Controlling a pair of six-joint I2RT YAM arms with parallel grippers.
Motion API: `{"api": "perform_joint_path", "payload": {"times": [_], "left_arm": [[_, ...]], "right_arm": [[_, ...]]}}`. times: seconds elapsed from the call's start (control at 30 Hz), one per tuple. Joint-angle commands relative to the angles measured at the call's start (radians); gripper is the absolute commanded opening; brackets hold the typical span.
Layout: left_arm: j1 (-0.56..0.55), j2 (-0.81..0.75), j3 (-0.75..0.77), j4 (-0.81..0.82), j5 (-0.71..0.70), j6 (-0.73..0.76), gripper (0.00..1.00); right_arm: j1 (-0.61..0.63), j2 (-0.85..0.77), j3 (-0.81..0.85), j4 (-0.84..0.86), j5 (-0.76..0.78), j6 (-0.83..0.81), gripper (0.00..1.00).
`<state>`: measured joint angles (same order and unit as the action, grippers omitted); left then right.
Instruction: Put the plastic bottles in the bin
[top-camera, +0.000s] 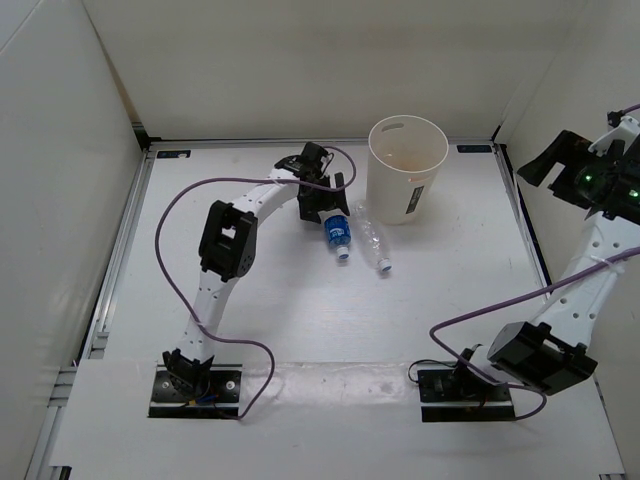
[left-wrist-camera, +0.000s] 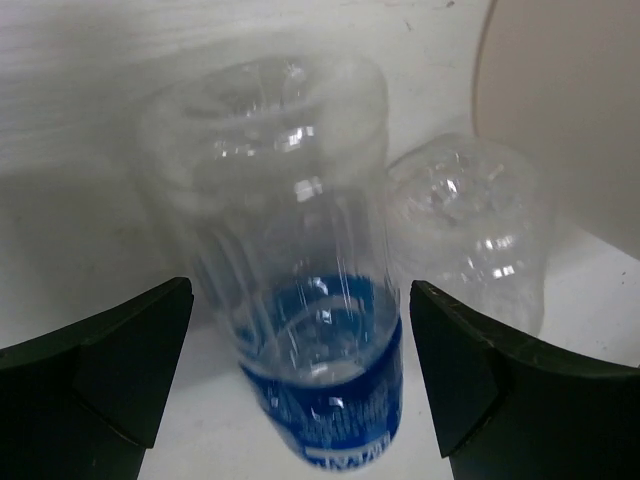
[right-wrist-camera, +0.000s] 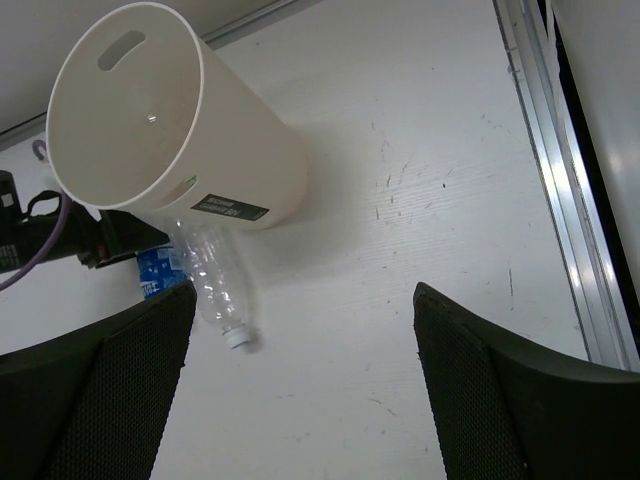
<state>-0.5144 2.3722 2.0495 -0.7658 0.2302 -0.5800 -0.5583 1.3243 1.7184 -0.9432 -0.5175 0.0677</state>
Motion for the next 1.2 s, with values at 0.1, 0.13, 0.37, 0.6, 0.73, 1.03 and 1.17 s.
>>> {"api": "perform_joint_path", "payload": {"times": [0.1,0.13,0.37,0.6,0.73,1.03,1.17], "left_arm": [[-0.010,0.116,0.176,-0.076,0.107,-0.063,0.95],[-0.007,0.117,0.184,-0.087,0.121,-0.064,0.90],[0.037,-0.014,0.065,-0.043,0.059,-0.070,0.62],[0.093,-0.232,0.127,-0.014,-0.095,-0.052,0.60],[0.090,-0.332,0.147,0.163,-0.118,0.017,0.61],[0.008,-0.257,0.409,0.640,-0.080,0.089,0.68],[-0.051,-0.142,0.569,0.740,-0.078,0.104,0.70]], "right_arm": [[-0.037,0.004,-0.008,-0.020,-0.044,0.000,0.90],[-0.038,0.003,-0.013,-0.022,-0.045,0.000,0.90],[-0.035,0.024,-0.023,-0.020,-0.067,0.029,0.90],[-0.009,0.049,-0.028,0.017,-0.079,0.090,0.90],[0.021,0.046,-0.042,0.027,-0.070,0.087,0.90],[0.043,0.003,-0.094,0.037,-0.070,0.087,0.90],[0.047,-0.014,-0.094,0.034,-0.072,0.086,0.90]]}}
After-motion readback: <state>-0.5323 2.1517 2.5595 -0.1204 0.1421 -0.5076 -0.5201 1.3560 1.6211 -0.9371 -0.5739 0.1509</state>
